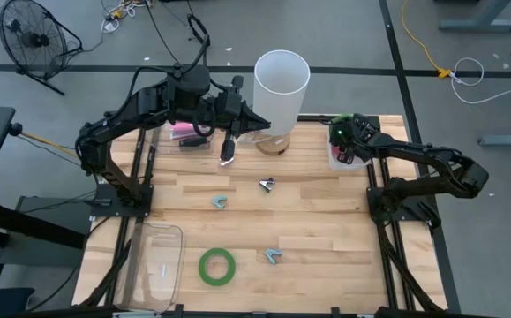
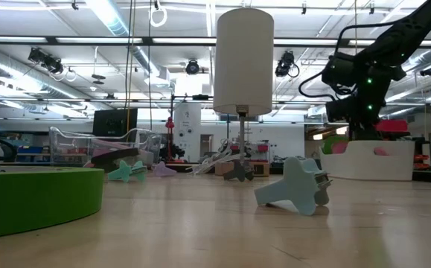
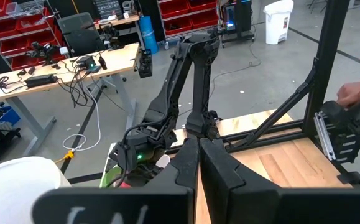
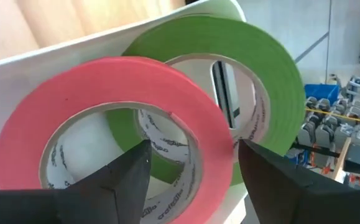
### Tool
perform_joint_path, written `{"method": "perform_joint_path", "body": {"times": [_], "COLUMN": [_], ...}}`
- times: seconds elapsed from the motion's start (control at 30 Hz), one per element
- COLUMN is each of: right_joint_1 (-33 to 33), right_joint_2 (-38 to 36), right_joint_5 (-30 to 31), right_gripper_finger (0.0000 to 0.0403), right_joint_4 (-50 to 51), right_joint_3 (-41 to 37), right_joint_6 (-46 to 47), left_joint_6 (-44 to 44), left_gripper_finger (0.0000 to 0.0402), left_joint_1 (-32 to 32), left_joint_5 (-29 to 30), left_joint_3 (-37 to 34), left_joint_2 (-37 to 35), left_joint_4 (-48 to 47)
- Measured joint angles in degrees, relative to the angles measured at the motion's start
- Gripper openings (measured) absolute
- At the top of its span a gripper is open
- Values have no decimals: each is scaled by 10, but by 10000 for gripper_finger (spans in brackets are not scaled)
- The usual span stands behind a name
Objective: Pick and place Stapler, Stapler remover, tape
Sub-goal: Put the green tape into the white bin
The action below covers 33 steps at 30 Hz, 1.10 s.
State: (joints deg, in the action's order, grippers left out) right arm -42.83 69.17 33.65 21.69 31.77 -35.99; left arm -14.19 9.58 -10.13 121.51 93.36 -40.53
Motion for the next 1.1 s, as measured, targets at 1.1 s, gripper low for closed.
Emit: {"method": "perform_joint_path", "body": {"times": [1.1], "right_joint_1": [59], "right_joint_2": [-52], "right_joint_5": [-173], "right_gripper_finger": [240], "right_joint_4": [270], "right_joint_3": [211], "right_joint_6": [176], "left_joint_6": [0], "left_gripper_finger": [21], "left_joint_1": [0], "left_joint_5": [0], "left_joint_3": [0], "left_joint_2": [0], "left_joint_4": [0]}}
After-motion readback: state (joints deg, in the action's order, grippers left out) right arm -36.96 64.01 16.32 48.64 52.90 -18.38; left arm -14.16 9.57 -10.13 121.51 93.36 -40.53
